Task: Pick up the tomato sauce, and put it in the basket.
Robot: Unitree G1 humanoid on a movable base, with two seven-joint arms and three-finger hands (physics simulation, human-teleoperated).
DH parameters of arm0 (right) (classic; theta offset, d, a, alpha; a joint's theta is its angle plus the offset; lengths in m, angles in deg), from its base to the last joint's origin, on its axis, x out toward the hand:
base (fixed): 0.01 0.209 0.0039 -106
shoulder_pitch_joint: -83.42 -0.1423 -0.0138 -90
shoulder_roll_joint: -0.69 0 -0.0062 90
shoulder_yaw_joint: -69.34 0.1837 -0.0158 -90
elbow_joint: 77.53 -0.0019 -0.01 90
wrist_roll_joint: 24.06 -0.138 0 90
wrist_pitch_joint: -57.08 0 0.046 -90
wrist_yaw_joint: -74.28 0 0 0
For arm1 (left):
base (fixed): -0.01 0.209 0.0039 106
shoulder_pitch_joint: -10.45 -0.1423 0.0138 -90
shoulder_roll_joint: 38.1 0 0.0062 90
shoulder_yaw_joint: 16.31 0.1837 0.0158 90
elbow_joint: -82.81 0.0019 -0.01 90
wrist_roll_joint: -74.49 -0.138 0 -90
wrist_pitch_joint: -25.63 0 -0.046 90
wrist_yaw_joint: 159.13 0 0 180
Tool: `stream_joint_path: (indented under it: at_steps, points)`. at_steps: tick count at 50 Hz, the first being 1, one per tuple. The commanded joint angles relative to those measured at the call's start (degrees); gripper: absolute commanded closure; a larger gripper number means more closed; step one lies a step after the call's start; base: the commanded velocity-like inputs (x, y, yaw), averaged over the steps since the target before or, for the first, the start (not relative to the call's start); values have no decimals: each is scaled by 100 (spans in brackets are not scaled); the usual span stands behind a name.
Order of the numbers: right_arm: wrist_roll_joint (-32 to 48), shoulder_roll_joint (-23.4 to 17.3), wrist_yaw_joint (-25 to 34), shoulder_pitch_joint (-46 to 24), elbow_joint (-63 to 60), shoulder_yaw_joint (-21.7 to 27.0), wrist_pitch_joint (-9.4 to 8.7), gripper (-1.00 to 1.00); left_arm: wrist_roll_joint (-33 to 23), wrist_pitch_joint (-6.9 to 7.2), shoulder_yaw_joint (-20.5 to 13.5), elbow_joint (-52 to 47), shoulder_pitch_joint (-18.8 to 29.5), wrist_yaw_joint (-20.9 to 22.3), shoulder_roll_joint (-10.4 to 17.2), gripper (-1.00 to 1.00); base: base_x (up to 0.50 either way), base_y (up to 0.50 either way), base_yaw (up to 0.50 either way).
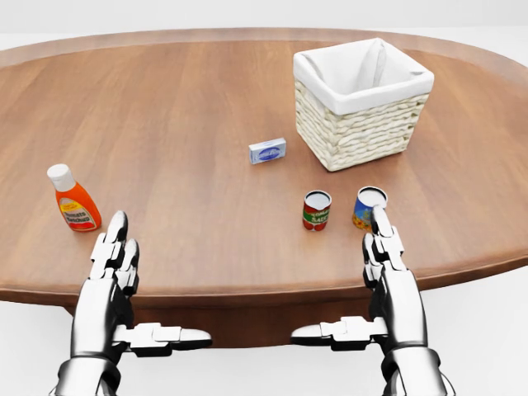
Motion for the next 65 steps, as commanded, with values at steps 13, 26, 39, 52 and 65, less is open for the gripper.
stream_joint_path:
  at_steps: [13, 26, 39, 52, 65]
  points:
    - [-76, -99, 124, 125, -483, 206, -163, -100, 442, 337, -241, -610, -93, 272, 53, -100, 0, 0, 0]
    - [-492, -3, 240, 1128, -4401, 1265, -500, -100, 1594, 478, -1297, -2805, 39, -560, 296, -100, 0, 0, 0]
    - [-3489, -1799, -1525, 3521, -6015, 2995, -239, -100, 3307, 478, -2570, -4641, 73, -1702, 572, -100, 0, 0, 0]
    - [-4070, -969, -705, 4106, -6016, 3802, 395, -100, 3869, 478, -3018, -4297, 121, -2554, 855, -100, 0, 0, 0]
    - [-3964, -965, -699, 3989, -6016, 3754, 269, -100, 3839, 478, -2853, -4168, 87, -2479, 830, -100, 0, 0, 0]
